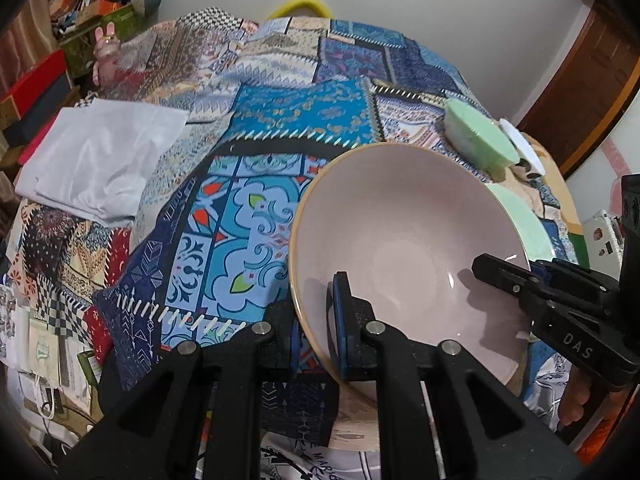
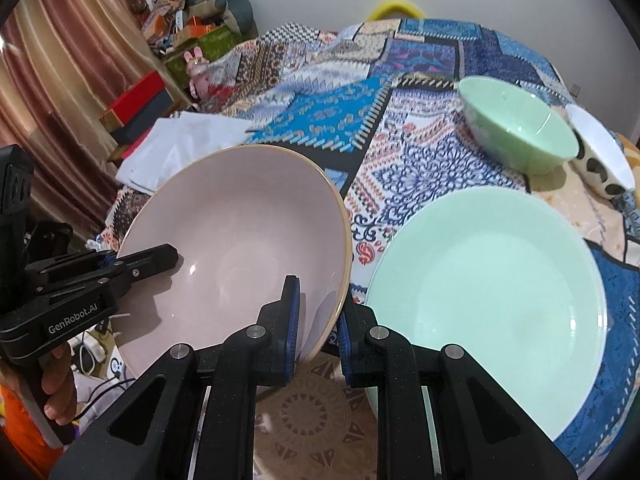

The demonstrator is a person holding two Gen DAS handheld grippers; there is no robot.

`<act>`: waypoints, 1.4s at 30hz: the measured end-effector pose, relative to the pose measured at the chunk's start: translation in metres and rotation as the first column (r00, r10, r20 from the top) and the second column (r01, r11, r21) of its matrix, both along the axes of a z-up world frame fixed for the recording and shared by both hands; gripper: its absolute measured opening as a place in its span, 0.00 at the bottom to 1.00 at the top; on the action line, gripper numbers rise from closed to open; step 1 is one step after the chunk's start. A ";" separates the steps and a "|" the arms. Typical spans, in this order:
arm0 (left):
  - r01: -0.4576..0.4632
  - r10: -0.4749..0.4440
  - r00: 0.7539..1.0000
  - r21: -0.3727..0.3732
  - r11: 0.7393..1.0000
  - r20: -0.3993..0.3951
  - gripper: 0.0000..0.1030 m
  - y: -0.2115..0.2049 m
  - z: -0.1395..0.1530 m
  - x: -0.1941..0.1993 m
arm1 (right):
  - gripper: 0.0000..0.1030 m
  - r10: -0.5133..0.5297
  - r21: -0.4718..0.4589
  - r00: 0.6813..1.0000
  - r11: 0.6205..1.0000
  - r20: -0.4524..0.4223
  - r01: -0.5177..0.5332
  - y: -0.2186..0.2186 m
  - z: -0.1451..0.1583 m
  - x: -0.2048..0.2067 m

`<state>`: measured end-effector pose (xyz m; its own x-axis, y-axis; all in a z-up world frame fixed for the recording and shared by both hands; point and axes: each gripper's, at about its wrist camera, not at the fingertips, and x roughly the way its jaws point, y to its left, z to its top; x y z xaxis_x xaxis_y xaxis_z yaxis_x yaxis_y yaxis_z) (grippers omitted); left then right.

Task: Organize plates and bowls
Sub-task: 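Lower the pink bowl onto the bedspread and open both tools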

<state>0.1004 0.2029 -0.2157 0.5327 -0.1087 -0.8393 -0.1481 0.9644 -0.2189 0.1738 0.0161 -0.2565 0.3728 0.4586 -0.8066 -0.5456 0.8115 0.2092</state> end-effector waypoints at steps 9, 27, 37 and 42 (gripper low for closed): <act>-0.003 0.002 0.999 -0.028 1.000 -0.045 0.13 0.007 -0.024 0.011 | 0.15 0.008 -0.021 1.000 1.000 -0.010 -0.008 0.008 -0.007 0.006; -0.021 0.022 0.999 0.013 1.000 -0.048 0.19 0.009 -0.025 0.016 | 0.19 0.037 -0.058 0.998 0.998 0.048 -0.034 0.008 0.001 0.003; -0.026 0.023 0.998 0.058 0.998 0.050 0.52 -0.001 0.020 0.005 | 0.46 0.000 0.016 0.990 1.000 0.138 -0.002 -0.024 0.040 -0.002; -0.010 0.004 0.995 0.064 0.998 0.101 0.67 -0.017 0.045 0.004 | 0.56 -0.040 0.048 0.983 0.998 0.179 0.032 -0.042 0.058 -0.001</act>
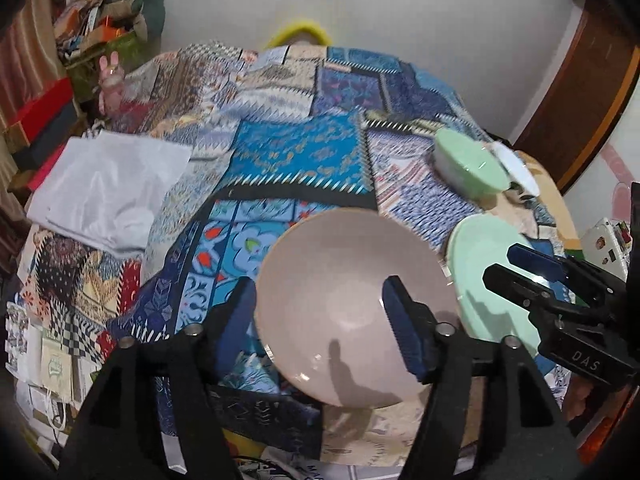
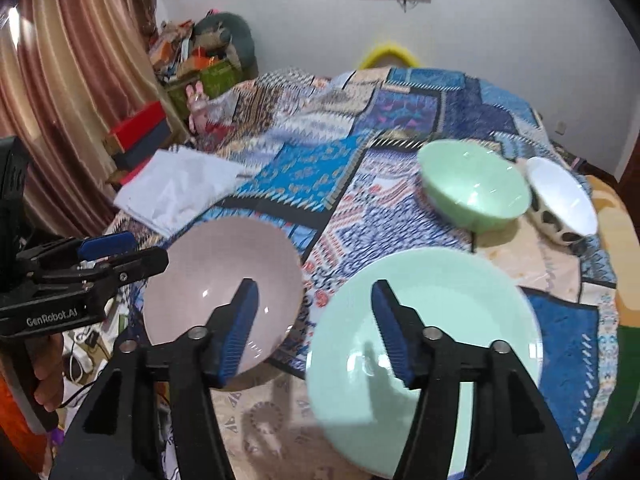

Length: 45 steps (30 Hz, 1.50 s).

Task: Organize plates and bowls
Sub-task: 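Lower the pink bowl onto the bedspread and open both tools, then grasp the rim of the mint green bowl with both tools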

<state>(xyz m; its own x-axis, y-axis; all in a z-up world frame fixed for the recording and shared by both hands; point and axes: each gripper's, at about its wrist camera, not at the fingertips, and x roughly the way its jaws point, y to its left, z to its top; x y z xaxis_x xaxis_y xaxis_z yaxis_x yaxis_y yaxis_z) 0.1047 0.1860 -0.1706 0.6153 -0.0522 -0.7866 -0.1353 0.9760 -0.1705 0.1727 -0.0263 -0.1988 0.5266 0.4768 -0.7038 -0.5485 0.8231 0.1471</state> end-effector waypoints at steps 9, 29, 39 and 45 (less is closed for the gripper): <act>0.052 -0.058 0.993 0.057 0.997 0.100 0.85 -0.044 0.037 0.011 | 0.64 -0.085 0.037 0.994 0.996 0.068 0.082 -0.045 0.025 0.016; 0.129 -0.134 0.984 0.050 0.990 0.116 0.92 -0.108 0.055 0.117 | 0.67 -0.250 0.076 0.964 0.967 0.086 0.244 -0.115 0.031 0.097; 0.134 -0.134 0.991 0.033 0.990 0.011 0.92 -0.117 0.012 0.190 | 0.67 -0.249 0.038 0.968 0.968 0.030 0.248 -0.109 -0.004 0.135; 0.134 -0.134 0.990 0.000 0.991 -0.051 0.90 -0.115 -0.018 0.224 | 0.53 -0.245 0.039 0.968 0.968 -0.061 0.248 -0.108 -0.031 0.158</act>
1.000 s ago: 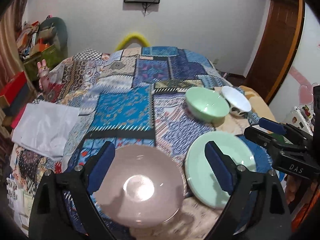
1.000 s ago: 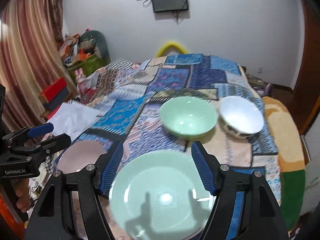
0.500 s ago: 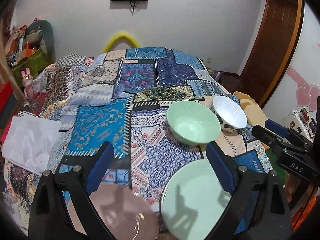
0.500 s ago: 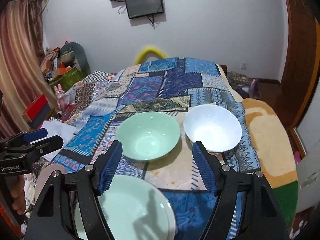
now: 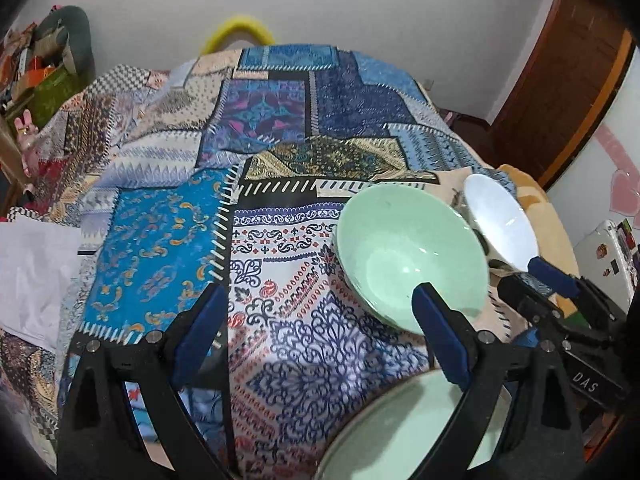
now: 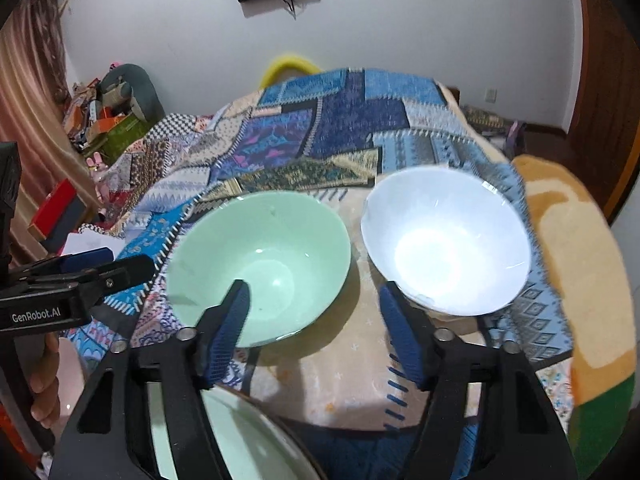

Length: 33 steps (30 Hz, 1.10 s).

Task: Organize plates and bowls
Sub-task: 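Grasp the rim of the mint green bowl with both tools, then lift the mint green bowl and carry it over the pink bowl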

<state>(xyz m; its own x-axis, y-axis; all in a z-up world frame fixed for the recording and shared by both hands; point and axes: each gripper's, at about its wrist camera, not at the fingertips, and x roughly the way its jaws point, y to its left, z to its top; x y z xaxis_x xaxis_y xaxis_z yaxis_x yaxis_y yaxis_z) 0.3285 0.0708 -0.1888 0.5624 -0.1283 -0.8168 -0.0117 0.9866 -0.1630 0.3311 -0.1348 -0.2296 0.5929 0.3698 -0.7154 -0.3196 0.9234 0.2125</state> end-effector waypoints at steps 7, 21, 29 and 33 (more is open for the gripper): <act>0.020 -0.020 0.998 0.004 1.000 -0.061 0.65 -0.007 -0.026 0.029 | 0.34 0.014 0.012 0.998 1.000 -0.066 -0.013 0.003 -0.019 0.012; 0.070 -0.070 0.988 -0.004 0.998 -0.141 0.25 -0.027 -0.055 0.057 | 0.24 0.031 0.062 0.988 0.998 -0.151 -0.022 0.006 -0.031 0.028; 0.118 -0.108 0.988 0.090 0.989 -0.109 0.15 -0.043 -0.056 0.055 | 0.21 0.026 0.041 0.991 0.999 -0.132 -0.021 0.008 -0.027 0.025; 0.125 -0.114 0.988 0.111 0.986 -0.100 0.15 -0.044 -0.055 0.052 | 0.20 0.026 0.041 0.991 0.999 -0.129 -0.021 0.006 -0.023 0.021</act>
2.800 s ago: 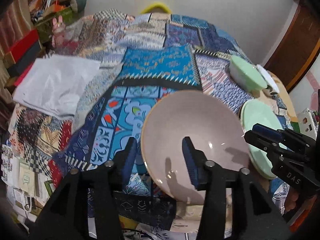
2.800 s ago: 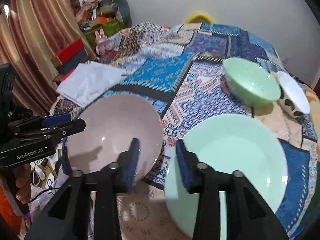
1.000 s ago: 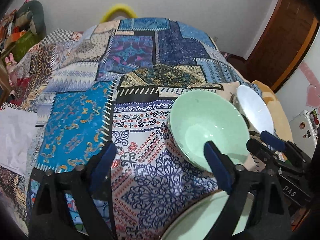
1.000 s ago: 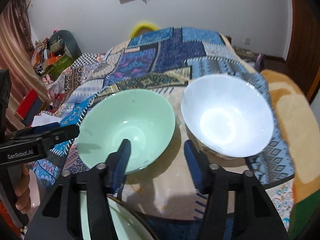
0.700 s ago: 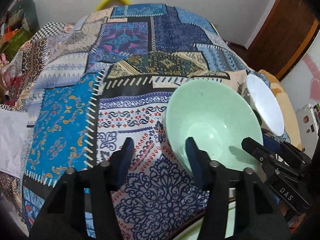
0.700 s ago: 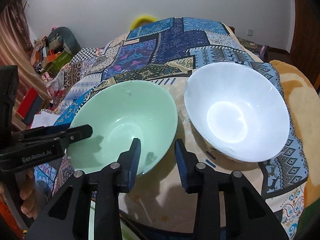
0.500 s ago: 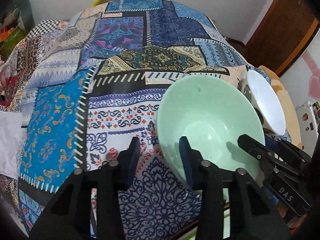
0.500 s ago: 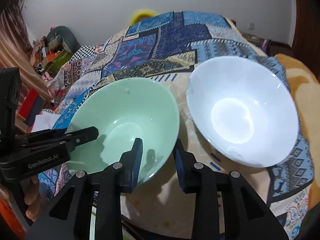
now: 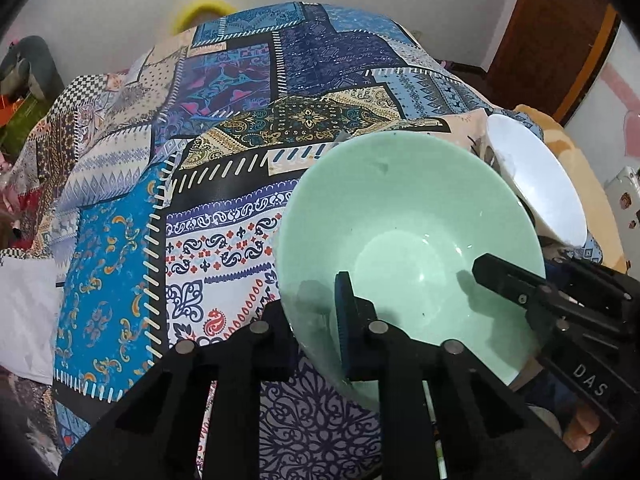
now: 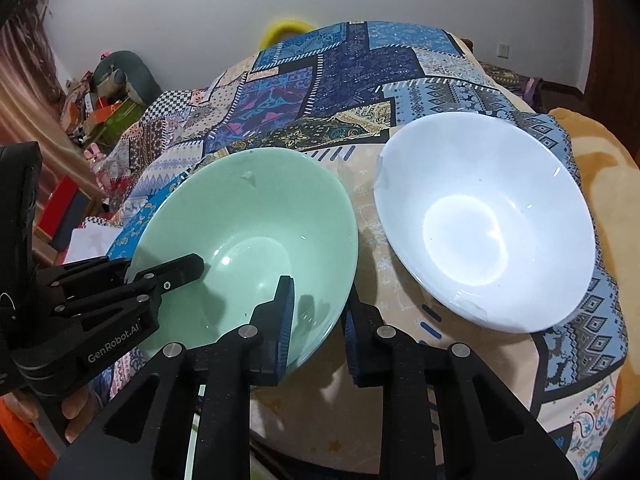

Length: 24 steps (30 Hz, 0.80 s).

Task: Organize plates and bowls
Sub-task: 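Lift the mint green bowl and carry it over the pink bowl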

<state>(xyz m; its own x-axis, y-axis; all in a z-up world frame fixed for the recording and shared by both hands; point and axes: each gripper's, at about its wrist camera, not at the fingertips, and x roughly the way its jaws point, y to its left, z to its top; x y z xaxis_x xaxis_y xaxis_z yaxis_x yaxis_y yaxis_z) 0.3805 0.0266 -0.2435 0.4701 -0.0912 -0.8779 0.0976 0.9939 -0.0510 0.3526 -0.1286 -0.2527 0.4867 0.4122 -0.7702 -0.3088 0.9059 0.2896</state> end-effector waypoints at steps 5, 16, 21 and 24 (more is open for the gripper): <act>0.002 -0.002 1.000 -0.020 1.000 0.001 0.15 0.000 0.007 -0.008 | 0.20 -0.002 -0.006 1.000 1.000 0.017 0.002 -0.003 0.008 -0.009; 0.009 -0.007 0.998 -0.036 0.999 0.056 0.15 -0.006 0.041 -0.047 | 0.20 -0.007 0.006 0.996 1.000 0.087 0.006 -0.007 0.043 -0.041; 0.004 0.000 0.997 -0.048 0.999 0.081 0.15 -0.005 0.061 -0.069 | 0.20 0.001 0.004 0.993 1.000 0.119 -0.002 -0.003 0.059 -0.057; -0.001 0.006 0.996 -0.048 0.999 0.091 0.15 -0.003 0.072 -0.080 | 0.20 0.005 -0.001 0.991 1.000 0.136 -0.004 -0.001 0.065 -0.066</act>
